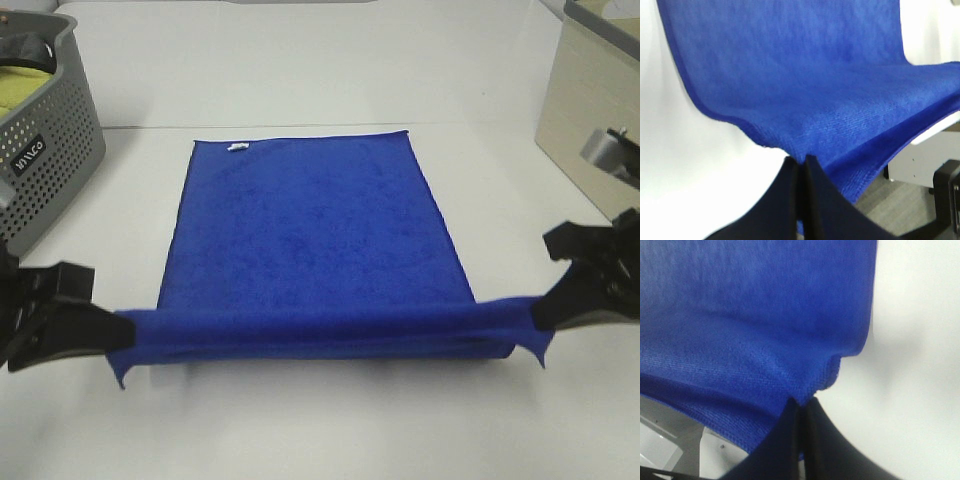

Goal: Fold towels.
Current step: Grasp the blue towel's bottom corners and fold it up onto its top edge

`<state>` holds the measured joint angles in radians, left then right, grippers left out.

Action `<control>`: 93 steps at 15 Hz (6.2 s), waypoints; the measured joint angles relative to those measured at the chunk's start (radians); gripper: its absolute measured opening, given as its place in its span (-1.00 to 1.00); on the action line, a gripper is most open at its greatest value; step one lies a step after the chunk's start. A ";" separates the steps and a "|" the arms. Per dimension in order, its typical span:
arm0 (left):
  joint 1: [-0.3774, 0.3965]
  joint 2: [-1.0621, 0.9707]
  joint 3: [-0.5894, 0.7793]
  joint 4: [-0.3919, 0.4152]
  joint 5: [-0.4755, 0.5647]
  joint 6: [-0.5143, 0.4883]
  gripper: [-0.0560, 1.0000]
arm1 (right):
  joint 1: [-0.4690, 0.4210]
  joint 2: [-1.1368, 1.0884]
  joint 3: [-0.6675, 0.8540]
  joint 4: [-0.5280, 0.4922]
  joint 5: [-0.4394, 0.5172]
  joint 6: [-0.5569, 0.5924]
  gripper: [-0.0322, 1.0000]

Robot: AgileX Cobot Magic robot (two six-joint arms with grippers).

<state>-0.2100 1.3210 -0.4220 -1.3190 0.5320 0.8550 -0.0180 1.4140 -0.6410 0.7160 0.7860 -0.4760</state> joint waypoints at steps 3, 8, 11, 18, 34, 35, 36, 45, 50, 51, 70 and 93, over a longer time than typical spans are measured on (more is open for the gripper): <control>0.000 0.075 -0.132 0.028 -0.031 -0.018 -0.89 | 0.000 0.135 -0.217 -0.009 0.037 0.007 -0.91; 0.000 0.287 -0.384 0.069 -0.119 -0.018 -0.89 | 0.000 0.406 -0.601 -0.014 0.121 0.007 -0.91; 0.000 0.409 -0.551 0.099 -0.170 -0.018 -0.89 | 0.000 0.559 -0.833 -0.013 0.165 0.007 -0.91; 0.000 0.633 -0.866 0.152 -0.275 -0.007 -0.89 | 0.008 0.884 -1.352 -0.004 0.243 0.042 -0.91; 0.000 1.082 -1.281 0.178 -0.497 0.120 -0.89 | 0.098 1.188 -1.621 -0.121 -0.076 0.100 -0.91; 0.000 1.085 -1.281 0.178 -0.503 0.120 -0.89 | 0.105 1.189 -1.622 -0.121 -0.078 0.100 -0.91; 0.000 1.086 -1.281 0.178 -0.503 0.118 -0.88 | 0.110 1.190 -1.622 -0.124 -0.078 0.100 -0.91; 0.008 1.004 -1.277 0.178 -0.462 0.115 0.42 | 0.116 1.158 -1.650 -0.201 0.091 0.112 0.51; 0.107 0.953 -1.239 0.332 -0.023 -0.248 0.43 | 0.116 1.073 -1.658 -0.245 0.408 0.202 0.53; 0.111 0.953 -1.239 0.407 0.025 -0.324 0.43 | 0.116 1.074 -1.658 -0.255 0.420 0.222 0.53; 0.004 0.940 -1.070 0.649 0.143 -0.726 0.23 | 0.037 1.029 -1.232 -0.161 0.432 0.197 0.37; -0.009 0.546 -0.512 0.796 0.144 -0.744 -0.85 | 0.094 0.562 -0.337 -0.188 0.150 0.228 -0.91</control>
<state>-0.2190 1.8670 -0.9340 -0.5230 0.6760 0.1110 0.0760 1.9760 -0.9780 0.5280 0.9360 -0.2480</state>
